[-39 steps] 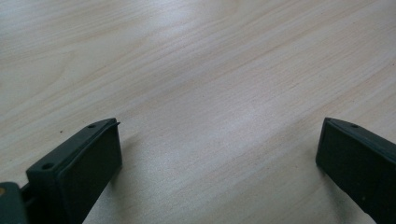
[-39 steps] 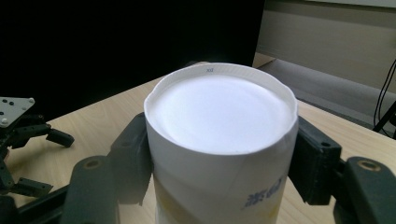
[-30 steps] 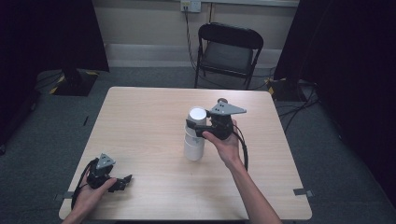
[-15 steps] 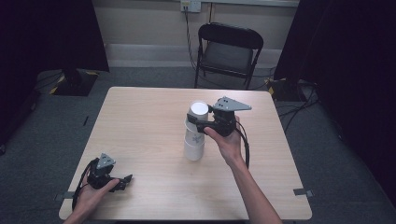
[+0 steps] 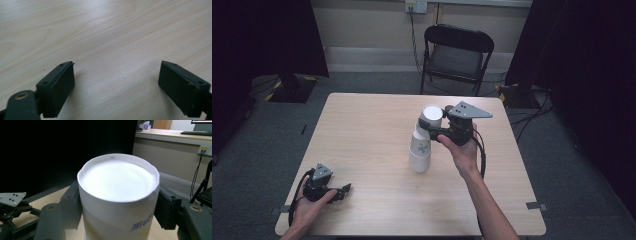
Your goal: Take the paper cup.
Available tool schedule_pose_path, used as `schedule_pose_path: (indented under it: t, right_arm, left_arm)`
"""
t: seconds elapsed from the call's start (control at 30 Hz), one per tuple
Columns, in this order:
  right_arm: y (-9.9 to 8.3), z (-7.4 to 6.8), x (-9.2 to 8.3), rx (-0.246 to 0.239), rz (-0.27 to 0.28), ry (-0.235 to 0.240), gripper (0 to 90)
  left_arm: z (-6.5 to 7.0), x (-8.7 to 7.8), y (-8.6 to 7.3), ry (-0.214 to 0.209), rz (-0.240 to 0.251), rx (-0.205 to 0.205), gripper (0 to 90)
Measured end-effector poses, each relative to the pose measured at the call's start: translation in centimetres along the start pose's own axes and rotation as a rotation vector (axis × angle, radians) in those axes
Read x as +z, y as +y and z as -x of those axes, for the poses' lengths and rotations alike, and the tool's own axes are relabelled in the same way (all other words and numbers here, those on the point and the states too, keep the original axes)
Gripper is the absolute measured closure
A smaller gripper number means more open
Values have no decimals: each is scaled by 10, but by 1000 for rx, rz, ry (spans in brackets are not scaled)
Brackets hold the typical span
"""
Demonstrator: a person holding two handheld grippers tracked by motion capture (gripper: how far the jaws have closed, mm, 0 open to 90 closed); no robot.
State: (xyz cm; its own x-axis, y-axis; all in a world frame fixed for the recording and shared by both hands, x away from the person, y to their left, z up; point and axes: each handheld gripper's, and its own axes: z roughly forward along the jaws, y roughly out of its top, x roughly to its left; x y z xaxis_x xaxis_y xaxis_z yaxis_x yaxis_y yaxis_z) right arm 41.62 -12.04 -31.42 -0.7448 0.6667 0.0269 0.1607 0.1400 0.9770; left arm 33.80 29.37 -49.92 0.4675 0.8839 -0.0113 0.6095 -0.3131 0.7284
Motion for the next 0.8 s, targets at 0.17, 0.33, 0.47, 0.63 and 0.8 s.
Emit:
schedule_pose_path:
  t: [0.17,0.33,0.47,0.63,0.8]
  right_arm:
    - [-1,-3,-20,-22,3,-5,346]
    - [-5,-1,-37,-17,-7,-17,346]
    - [-10,-2,-47,-17,-19,-14,347]
    - [-24,-9,-58,6,-39,20,347]
    - [-42,-16,-59,50,-64,38,347]
  left_arm:
    - [-1,-5,2,-21,14,-19,164]
    - [-3,-15,5,-49,62,-34,172]
    - [-1,-19,6,-66,74,-13,195]
    - [7,-26,10,-105,129,11,210]
    - [14,-33,16,-134,178,27,212]
